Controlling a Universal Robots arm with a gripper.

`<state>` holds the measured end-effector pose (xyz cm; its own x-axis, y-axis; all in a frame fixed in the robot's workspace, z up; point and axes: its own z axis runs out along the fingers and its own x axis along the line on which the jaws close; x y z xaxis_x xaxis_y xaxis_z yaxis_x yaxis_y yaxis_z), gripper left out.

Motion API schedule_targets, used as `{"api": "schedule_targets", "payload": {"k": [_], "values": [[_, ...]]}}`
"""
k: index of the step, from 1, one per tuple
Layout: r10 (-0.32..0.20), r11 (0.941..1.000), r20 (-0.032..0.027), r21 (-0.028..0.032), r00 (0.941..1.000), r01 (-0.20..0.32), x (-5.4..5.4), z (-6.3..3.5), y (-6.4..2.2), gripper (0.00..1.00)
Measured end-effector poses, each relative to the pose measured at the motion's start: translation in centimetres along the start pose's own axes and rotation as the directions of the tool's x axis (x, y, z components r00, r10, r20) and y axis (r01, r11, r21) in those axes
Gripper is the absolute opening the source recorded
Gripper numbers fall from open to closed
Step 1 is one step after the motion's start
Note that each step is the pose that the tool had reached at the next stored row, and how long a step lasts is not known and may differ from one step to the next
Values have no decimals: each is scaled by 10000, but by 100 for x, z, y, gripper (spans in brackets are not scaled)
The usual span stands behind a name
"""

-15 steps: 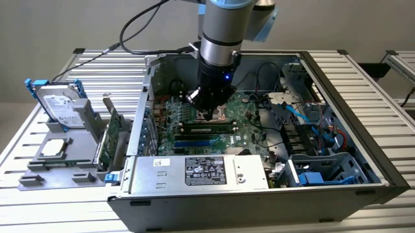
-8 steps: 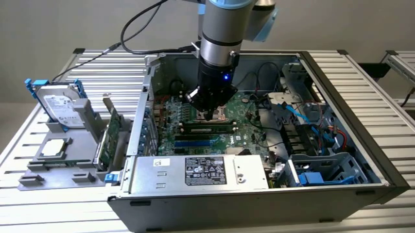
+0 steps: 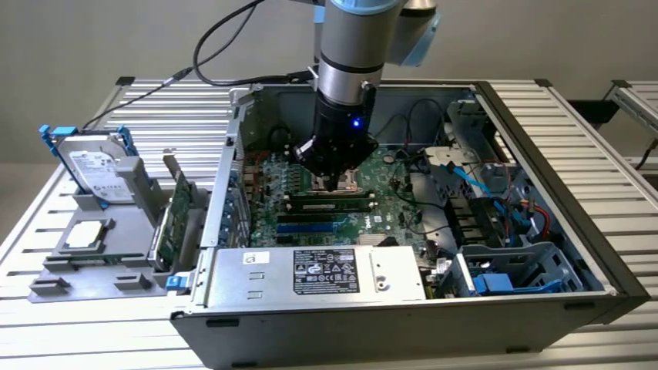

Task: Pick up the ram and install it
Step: 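Press down the ram until it locks into place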

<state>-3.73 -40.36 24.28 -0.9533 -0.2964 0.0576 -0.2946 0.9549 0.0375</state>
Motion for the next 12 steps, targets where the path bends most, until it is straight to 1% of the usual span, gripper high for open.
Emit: {"api": "schedule_targets", "payload": {"k": [6,12], "values": [[662,9978,74,2,9978,-662,0,0,0,11],[1268,9919,172,26,9918,-1269,0,0,0,11]]}}
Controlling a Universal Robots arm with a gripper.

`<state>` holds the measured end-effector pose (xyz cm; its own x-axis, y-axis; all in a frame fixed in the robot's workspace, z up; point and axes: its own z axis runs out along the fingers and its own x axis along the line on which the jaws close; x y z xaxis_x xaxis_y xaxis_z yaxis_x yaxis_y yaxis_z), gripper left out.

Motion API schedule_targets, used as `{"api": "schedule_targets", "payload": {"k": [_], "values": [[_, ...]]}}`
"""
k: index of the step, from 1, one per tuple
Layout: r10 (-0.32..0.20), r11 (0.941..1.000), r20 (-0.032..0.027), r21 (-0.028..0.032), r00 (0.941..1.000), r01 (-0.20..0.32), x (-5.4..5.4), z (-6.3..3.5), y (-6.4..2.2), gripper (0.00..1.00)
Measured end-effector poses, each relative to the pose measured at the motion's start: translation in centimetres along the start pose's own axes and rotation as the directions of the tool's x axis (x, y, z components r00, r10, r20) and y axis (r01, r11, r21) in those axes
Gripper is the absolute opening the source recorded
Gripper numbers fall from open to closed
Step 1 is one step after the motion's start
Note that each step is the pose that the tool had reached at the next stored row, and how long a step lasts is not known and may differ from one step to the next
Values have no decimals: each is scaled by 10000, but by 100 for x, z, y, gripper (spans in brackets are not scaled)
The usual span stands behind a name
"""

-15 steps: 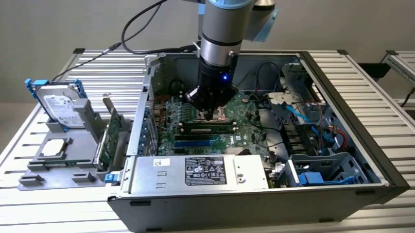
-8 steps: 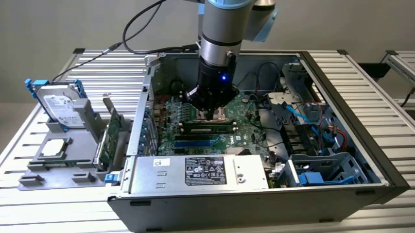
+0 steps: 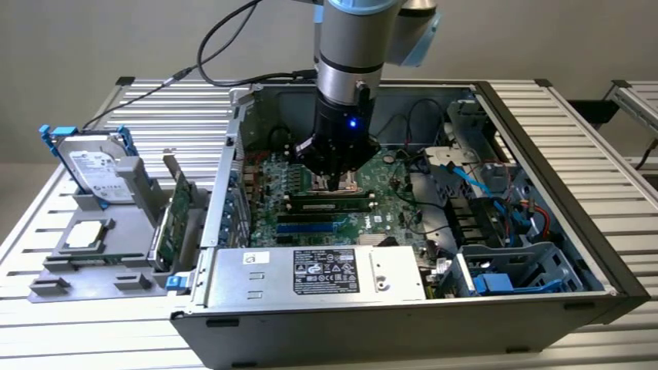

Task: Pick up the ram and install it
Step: 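Press down the ram until it locks into place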

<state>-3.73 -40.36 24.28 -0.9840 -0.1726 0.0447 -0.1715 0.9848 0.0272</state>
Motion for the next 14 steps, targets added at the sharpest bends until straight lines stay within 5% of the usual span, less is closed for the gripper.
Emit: {"api": "schedule_targets", "payload": {"k": [8,14], "values": [[821,9966,120,40,9966,-821,0,0,0,11],[1159,9932,142,36,9932,-1159,0,0,0,11]]}}
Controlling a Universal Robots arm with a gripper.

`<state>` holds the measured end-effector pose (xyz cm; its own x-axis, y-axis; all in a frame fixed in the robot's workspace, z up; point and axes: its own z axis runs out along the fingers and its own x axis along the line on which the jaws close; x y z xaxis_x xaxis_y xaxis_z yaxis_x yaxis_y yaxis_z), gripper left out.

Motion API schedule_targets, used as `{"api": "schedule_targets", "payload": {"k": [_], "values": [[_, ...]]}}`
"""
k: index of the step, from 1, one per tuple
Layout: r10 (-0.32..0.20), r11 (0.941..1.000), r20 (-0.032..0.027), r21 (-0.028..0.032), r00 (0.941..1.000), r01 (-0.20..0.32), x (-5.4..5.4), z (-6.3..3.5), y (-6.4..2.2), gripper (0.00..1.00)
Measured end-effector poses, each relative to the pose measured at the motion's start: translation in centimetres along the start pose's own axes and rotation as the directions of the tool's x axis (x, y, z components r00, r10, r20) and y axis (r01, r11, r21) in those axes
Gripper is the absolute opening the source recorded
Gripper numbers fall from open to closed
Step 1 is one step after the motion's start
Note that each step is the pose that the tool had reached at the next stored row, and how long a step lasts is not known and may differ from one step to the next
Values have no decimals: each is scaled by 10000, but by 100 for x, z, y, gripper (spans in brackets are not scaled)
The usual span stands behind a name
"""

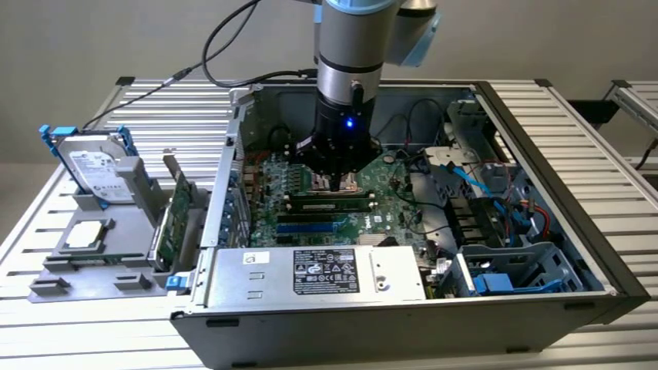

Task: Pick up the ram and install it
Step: 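Press down the ram until it locks into place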

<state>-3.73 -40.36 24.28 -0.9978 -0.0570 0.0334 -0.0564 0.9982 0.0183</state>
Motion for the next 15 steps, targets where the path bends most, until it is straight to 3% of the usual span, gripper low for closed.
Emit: {"api": "schedule_targets", "payload": {"k": [9,15], "values": [[110,9999,2,-11,9999,-110,8,-4,-120,11],[261,9996,8,-85,9997,-261,11,-37,-158,11]]}}
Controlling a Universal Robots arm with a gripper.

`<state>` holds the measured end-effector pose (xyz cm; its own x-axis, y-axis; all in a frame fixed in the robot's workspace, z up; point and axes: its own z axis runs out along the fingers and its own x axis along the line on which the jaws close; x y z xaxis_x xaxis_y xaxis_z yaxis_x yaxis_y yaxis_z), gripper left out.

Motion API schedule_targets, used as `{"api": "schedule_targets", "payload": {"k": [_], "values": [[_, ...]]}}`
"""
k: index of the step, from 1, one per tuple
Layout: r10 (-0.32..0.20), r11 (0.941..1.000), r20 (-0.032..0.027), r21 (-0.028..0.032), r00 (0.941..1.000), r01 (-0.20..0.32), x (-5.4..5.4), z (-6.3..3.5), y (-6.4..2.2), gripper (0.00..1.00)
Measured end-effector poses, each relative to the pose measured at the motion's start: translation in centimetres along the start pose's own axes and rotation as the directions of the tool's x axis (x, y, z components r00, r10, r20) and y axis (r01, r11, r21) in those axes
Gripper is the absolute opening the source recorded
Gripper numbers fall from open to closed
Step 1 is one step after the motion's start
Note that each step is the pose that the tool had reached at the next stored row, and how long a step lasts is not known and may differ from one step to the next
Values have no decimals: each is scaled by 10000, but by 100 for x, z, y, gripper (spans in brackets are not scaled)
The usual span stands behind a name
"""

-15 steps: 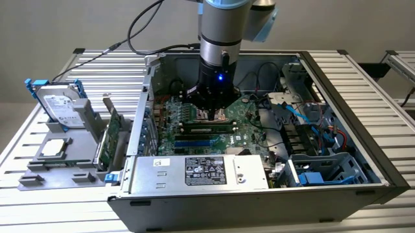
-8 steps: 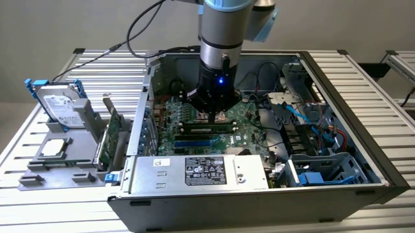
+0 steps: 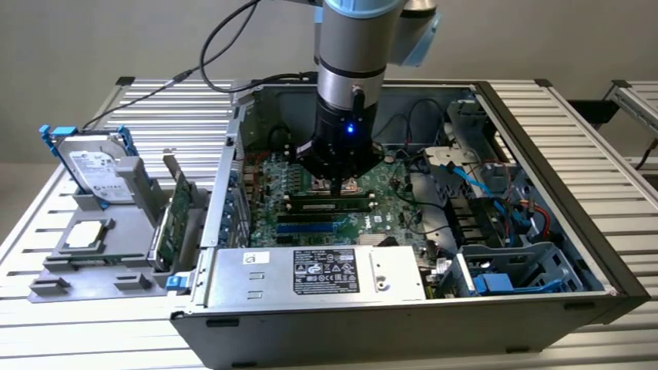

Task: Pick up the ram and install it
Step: 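Press down the ram until it locks into place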

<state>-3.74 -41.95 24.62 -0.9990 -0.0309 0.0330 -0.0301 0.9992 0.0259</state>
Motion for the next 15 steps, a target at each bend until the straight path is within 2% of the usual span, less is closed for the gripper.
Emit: {"api": "schedule_targets", "payload": {"k": [6,15], "values": [[30,10000,0,-19,10000,-30,10,-21,-111,11],[25,10000,0,-23,10000,-25,19,-21,-119,11]]}}
